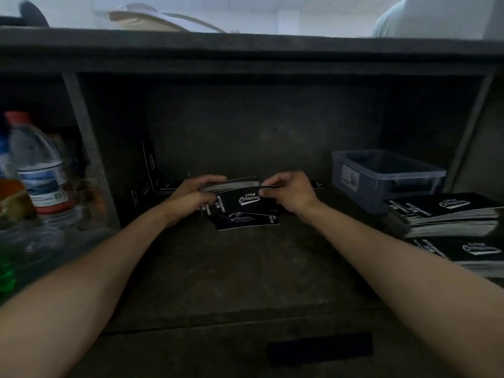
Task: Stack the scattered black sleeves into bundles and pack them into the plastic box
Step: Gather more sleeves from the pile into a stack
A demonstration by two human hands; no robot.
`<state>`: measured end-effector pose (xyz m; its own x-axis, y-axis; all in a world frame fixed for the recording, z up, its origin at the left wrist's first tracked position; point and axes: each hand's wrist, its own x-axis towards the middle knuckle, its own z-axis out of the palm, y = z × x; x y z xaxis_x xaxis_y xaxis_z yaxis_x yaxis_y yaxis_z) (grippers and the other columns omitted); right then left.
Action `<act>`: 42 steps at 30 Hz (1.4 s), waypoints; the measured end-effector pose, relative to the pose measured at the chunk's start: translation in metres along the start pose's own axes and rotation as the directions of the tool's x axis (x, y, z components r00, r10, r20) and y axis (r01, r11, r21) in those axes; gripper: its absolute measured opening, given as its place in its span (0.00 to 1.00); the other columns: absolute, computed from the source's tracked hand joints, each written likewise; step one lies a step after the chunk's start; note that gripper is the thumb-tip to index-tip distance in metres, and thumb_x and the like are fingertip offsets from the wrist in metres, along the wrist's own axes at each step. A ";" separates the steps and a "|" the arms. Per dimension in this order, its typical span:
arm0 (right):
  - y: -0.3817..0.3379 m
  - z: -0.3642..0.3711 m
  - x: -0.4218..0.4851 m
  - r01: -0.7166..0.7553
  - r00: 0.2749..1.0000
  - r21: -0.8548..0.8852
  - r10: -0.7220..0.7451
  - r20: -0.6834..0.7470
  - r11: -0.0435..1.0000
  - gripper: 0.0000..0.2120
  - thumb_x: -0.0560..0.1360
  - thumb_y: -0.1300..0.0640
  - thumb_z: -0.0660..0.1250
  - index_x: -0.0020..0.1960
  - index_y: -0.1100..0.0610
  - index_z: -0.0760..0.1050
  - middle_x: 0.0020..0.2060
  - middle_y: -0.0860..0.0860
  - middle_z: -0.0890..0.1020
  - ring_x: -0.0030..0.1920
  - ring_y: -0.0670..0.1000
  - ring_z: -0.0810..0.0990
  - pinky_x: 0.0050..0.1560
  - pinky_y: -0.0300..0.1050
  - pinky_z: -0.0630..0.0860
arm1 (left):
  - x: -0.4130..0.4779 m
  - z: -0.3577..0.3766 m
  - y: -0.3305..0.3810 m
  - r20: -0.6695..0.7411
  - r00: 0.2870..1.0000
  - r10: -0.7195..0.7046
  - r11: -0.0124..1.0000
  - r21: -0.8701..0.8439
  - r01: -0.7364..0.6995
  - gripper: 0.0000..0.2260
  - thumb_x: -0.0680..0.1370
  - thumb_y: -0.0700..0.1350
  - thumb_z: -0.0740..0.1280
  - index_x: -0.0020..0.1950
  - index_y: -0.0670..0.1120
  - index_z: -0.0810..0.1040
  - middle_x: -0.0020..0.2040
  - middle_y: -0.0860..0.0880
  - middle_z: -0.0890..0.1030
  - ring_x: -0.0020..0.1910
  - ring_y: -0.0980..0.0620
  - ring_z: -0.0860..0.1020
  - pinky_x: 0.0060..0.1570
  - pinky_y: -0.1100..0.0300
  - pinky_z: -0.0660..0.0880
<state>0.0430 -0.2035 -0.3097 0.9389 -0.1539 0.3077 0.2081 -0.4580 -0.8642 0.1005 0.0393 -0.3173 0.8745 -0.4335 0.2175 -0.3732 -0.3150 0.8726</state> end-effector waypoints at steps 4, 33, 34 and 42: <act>0.004 0.014 0.030 0.012 0.998 -0.084 -0.007 0.057 0.996 0.13 0.62 0.58 0.83 0.36 0.52 0.79 0.34 0.48 0.82 0.39 0.47 0.81 0.47 0.48 0.80 | 0.004 0.007 -0.003 -0.027 0.997 0.075 0.992 0.099 -0.072 0.25 0.73 0.36 0.75 0.67 0.50 0.76 0.60 0.52 0.80 0.58 0.57 0.79 0.52 0.70 0.77; 0.013 -0.037 0.047 0.094 0.969 -0.053 -0.079 0.235 0.994 0.08 0.65 0.60 0.80 0.44 0.54 0.85 0.36 0.47 0.86 0.38 0.40 0.82 0.47 0.34 0.78 | 0.015 -0.004 -0.007 -0.142 0.990 -0.005 0.992 -0.124 -0.013 0.24 0.74 0.30 0.70 0.65 0.53 0.80 0.59 0.50 0.83 0.59 0.50 0.81 0.57 0.59 0.80; 0.012 -0.030 0.044 0.122 0.970 -0.016 -0.116 0.214 0.992 0.09 0.66 0.61 0.80 0.44 0.56 0.85 0.34 0.47 0.85 0.36 0.39 0.81 0.44 0.33 0.77 | 0.014 -0.005 -0.005 -0.110 0.994 -0.004 0.993 -0.121 -0.009 0.24 0.74 0.32 0.70 0.64 0.55 0.80 0.59 0.51 0.83 0.59 0.51 0.81 0.58 0.58 0.79; 0.011 -0.012 0.053 0.184 0.974 -0.070 -0.172 0.149 0.980 0.16 0.61 0.60 0.83 0.45 0.54 0.81 0.40 0.49 0.84 0.42 0.45 0.83 0.47 0.38 0.77 | 0.010 -0.001 -0.009 -0.165 0.982 0.095 0.995 0.043 -0.089 0.24 0.72 0.33 0.75 0.65 0.49 0.77 0.58 0.53 0.82 0.49 0.67 0.81 0.49 0.72 0.77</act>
<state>0.0914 -0.2271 -0.2980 0.9193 0.0590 0.3892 0.3576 -0.5385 -0.7630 0.1126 0.0384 -0.3222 0.8741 -0.3165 0.3684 -0.4625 -0.3108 0.8304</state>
